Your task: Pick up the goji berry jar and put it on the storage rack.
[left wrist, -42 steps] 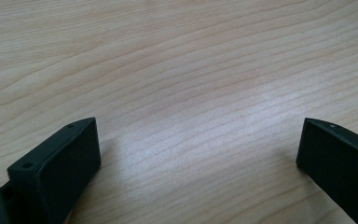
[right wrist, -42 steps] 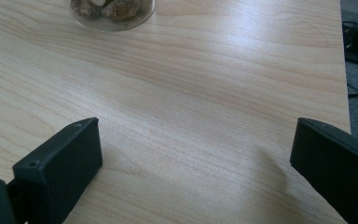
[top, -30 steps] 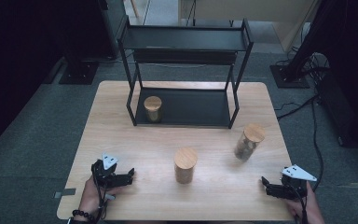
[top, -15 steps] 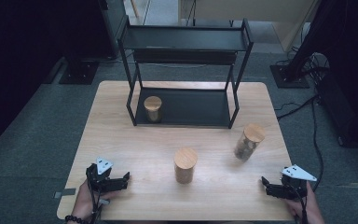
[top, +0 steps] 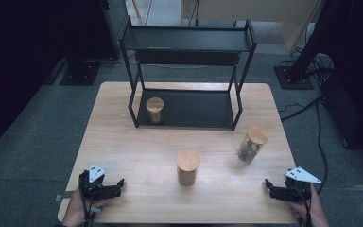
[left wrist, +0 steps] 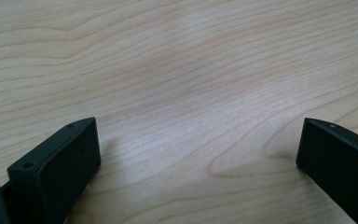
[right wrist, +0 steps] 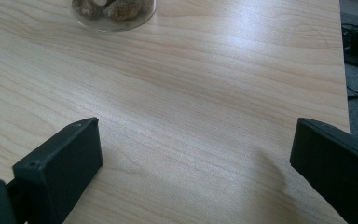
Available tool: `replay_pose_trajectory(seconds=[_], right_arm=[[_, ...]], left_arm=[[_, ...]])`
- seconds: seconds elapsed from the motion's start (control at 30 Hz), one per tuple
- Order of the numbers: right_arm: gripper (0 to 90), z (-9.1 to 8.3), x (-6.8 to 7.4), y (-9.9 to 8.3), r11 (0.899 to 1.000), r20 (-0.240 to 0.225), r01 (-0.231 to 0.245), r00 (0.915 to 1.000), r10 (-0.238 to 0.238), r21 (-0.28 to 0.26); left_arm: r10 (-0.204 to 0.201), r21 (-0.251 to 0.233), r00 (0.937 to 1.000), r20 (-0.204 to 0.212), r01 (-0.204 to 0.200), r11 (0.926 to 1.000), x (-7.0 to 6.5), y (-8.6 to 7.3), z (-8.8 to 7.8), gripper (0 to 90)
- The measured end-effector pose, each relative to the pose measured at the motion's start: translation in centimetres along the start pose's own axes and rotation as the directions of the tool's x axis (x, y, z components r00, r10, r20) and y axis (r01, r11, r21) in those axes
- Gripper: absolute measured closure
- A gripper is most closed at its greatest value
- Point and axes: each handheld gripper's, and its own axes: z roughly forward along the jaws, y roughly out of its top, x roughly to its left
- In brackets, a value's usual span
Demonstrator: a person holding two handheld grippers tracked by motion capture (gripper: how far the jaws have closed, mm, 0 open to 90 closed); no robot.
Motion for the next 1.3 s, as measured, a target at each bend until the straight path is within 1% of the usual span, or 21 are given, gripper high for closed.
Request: replay_pose_trajectory(seconds=[0.2, 0.3, 0.43, 0.5, 0.57, 0.6, 0.63, 0.7, 1.03, 1.17, 1.3], right_arm=[[1.7, -0.1, 0.2, 0.0, 1.0, 0.014, 0.011, 0.9999, -0.011, -0.006], [1.7, -0.1, 0.3, -0.1, 1.0, 0.023, 0.018, 0.9996, -0.018, -0.009], [1.7, -0.2, 0.6, -0.1, 0.999, 0.042, 0.028, 0.9987, -0.028, -0.016], [1.9, -0.2, 0.6, -0.1, 1.0, 0.044, 0.024, 0.9988, -0.023, -0.016], [2.5, -0.3, 0.7, -0.1, 1.0, 0.018, -0.005, 0.9998, 0.005, -0.005], [2.5, -0.3, 0.7, -0.1, 1.0, 0.018, -0.005, 0.9998, 0.005, -0.005], [2.5, -0.3, 1.1, -0.1, 1.0, 0.019, 0.011, 0.9998, -0.01, -0.009], [2.5, -0.2, 1.8, 0.0, 1.0, 0.005, 0.026, 0.9997, -0.026, -0.011], [2.5, 0.3, 4.8, 0.8, 0.997, -0.046, 0.07, 0.9964, -0.071, -0.018], [2.5, 0.4, 5.6, 1.0, 0.997, -0.051, 0.08, 0.9954, -0.081, -0.021], [2.5, 0.5, 5.9, 1.1, 0.996, -0.057, 0.086, 0.9945, -0.087, -0.023]], left_arm=[[-0.005, 0.0, 1.0, -0.005, 0.005, 1.0, 0.0, -0.1, -0.1, 0.0], [-0.001, 0.001, 1.0, -0.002, 0.001, 1.0, 0.2, -0.2, -0.2, 0.0], [0.0, 0.004, 1.0, -0.002, 0.0, 1.0, 0.4, -0.2, -0.3, 0.0], [0.001, 0.003, 1.0, 0.0, -0.001, 1.0, 0.4, -0.2, -0.2, 0.0], [0.001, 0.002, 1.0, 0.001, -0.001, 1.0, 0.4, -0.2, -0.2, 0.0], [0.001, 0.002, 1.0, 0.001, -0.001, 1.0, 0.4, -0.2, -0.2, 0.0], [0.001, 0.002, 1.0, 0.001, -0.001, 1.0, 0.5, -0.2, -0.2, 0.0], [0.001, 0.002, 1.0, 0.001, -0.001, 1.0, 0.5, -0.2, -0.2, 0.0], [0.001, 0.002, 1.0, 0.001, -0.001, 1.0, 0.4, -0.2, -0.2, 0.0], [0.001, 0.002, 1.0, 0.001, -0.001, 1.0, 0.5, -0.2, -0.2, 0.0], [0.002, 0.002, 1.0, 0.002, -0.002, 1.0, 0.5, -0.2, -0.2, 0.0]])
